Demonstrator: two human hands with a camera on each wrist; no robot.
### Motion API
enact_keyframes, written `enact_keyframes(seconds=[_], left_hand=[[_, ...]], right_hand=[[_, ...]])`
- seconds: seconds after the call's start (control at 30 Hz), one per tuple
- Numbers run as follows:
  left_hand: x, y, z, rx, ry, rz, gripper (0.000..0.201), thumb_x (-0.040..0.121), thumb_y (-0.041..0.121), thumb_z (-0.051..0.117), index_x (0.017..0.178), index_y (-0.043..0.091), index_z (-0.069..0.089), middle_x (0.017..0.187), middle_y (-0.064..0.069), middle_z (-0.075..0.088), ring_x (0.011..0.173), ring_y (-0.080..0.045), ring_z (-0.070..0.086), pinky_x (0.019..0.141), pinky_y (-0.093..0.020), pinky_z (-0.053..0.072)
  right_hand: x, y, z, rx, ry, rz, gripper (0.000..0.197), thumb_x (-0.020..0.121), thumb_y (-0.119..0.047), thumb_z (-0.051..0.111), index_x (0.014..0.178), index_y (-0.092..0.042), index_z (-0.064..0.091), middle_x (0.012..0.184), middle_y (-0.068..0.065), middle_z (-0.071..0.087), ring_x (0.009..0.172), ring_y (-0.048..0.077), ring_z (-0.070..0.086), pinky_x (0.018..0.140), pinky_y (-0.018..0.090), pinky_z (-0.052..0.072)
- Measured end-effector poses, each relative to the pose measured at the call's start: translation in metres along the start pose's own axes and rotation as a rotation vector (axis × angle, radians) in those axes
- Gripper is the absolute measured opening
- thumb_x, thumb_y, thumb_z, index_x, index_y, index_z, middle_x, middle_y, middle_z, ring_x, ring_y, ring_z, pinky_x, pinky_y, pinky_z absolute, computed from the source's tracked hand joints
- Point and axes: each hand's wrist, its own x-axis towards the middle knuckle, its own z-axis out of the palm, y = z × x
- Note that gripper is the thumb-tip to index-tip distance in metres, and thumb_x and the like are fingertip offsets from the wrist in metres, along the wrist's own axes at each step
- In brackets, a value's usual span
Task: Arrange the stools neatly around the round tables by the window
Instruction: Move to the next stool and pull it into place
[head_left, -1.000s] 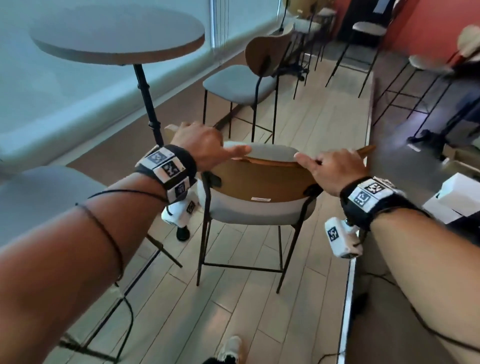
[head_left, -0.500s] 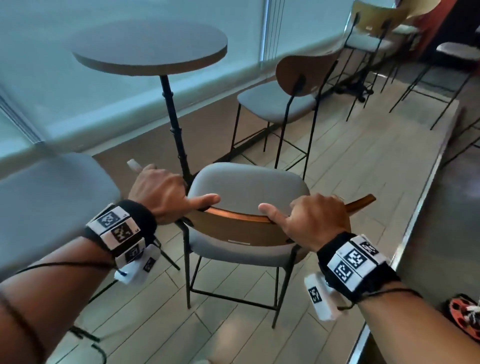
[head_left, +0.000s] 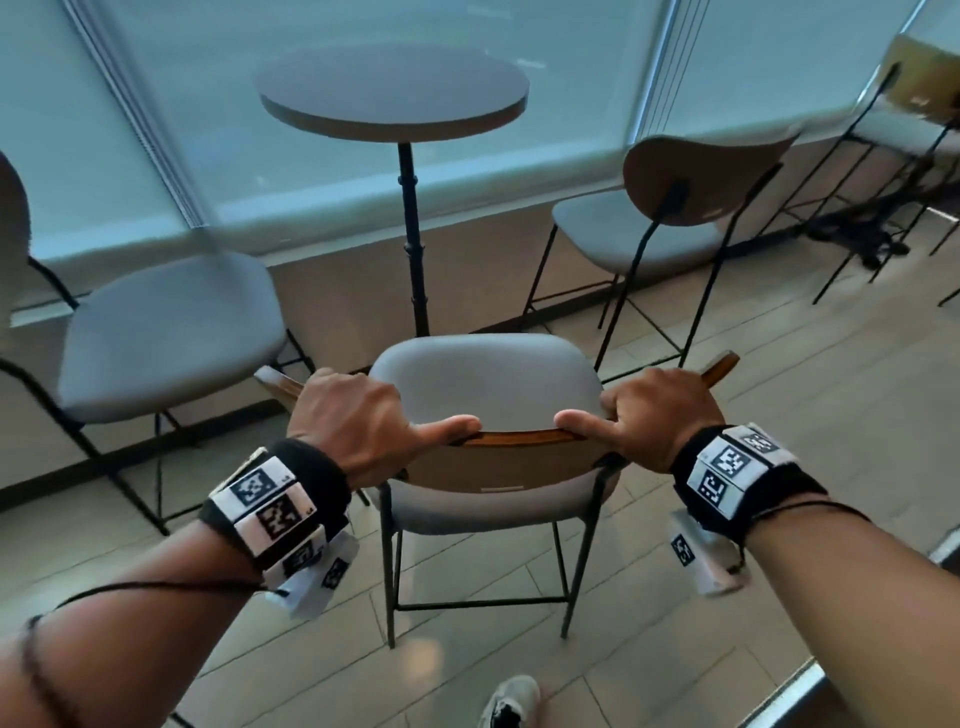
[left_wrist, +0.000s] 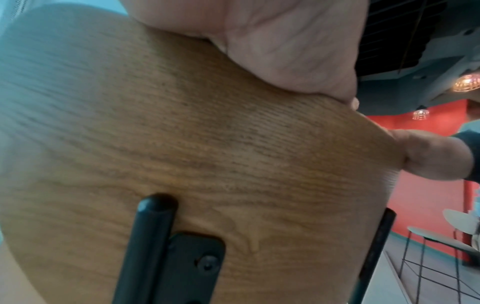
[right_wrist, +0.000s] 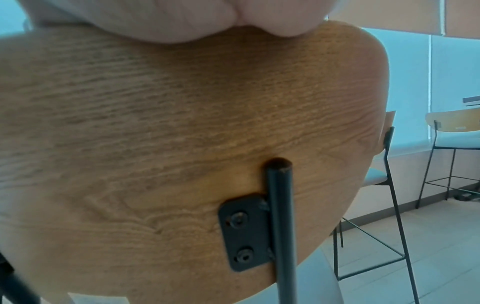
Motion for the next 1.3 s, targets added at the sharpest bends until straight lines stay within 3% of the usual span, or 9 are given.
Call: enact_keyframes(seconds=[0.2,0.4,0.67,0.83,1.03,1.2,1.3], left_hand=[[0.021,0.048,0.009,0.041,0.002,-0.133,0.096,0.06,0.098,-0.006,0.04,0.019,0.045,0.037,0.006,0.038,0.036,-0.012,0.037,0.052,-0.029,0.027],[0.051,0.094,0.011,0.075,-0.028,-0.248,0.103,0.06,0.096,-0.013,0.041,0.017,0.05,0.039,0.004,0.044,0.038,-0.013,0.043,0.058,-0.032,0.032],[0.086,0.125,0.008,0.052,0.01,-0.388,0.1,0.061,0.096,-0.011,0.044,0.019,0.051,0.042,0.004,0.046,0.04,-0.013,0.043,0.064,-0.033,0.036],[0.101,0.136,0.011,0.029,0.087,-0.445,0.092,0.064,0.097,-0.002,0.04,0.022,0.045,0.038,0.005,0.036,0.037,-0.012,0.034,0.061,-0.032,0.031],[0.106,0.132,0.008,0.011,0.084,-0.489,0.088,0.062,0.098,0.009,0.041,0.021,0.045,0.039,0.005,0.039,0.04,-0.014,0.039,0.06,-0.032,0.027],[0.105,0.128,0.003,-0.001,0.081,-0.503,0.087,0.057,0.099,0.009,0.04,0.02,0.042,0.039,0.004,0.039,0.042,-0.015,0.04,0.051,-0.027,0.019],[0.102,0.123,0.004,-0.023,0.084,-0.512,0.09,0.055,0.1,0.004,0.041,0.02,0.042,0.04,0.003,0.041,0.043,-0.015,0.041,0.053,-0.028,0.022]], right_hand=[[0.03,0.065,0.004,-0.034,0.018,-0.145,0.103,0.065,-0.093,-0.009,0.053,-0.017,0.059,0.049,-0.001,0.055,0.047,0.015,0.05,0.056,0.029,0.042],[0.065,0.126,0.012,-0.034,0.08,-0.282,0.092,0.074,-0.091,0.0,0.046,-0.02,0.051,0.045,-0.003,0.05,0.043,0.014,0.043,0.051,0.027,0.024],[0.106,0.168,0.012,-0.042,0.043,-0.38,0.094,0.07,-0.091,-0.005,0.05,-0.021,0.054,0.049,-0.004,0.053,0.046,0.012,0.046,0.054,0.029,0.035],[0.124,0.185,0.012,-0.033,0.036,-0.425,0.099,0.07,-0.091,-0.005,0.052,-0.018,0.06,0.048,-0.001,0.055,0.046,0.015,0.053,0.056,0.031,0.048],[0.118,0.178,0.012,0.011,0.09,-0.404,0.093,0.076,-0.084,-0.003,0.047,-0.016,0.053,0.043,-0.002,0.046,0.043,0.017,0.046,0.056,0.031,0.033],[0.11,0.169,0.011,0.017,0.079,-0.359,0.094,0.076,-0.083,-0.002,0.047,-0.014,0.054,0.044,0.0,0.05,0.044,0.019,0.046,0.059,0.032,0.043],[0.105,0.164,0.011,0.04,0.076,-0.34,0.09,0.078,-0.082,0.003,0.047,-0.015,0.055,0.045,0.001,0.05,0.044,0.018,0.046,0.06,0.032,0.044]])
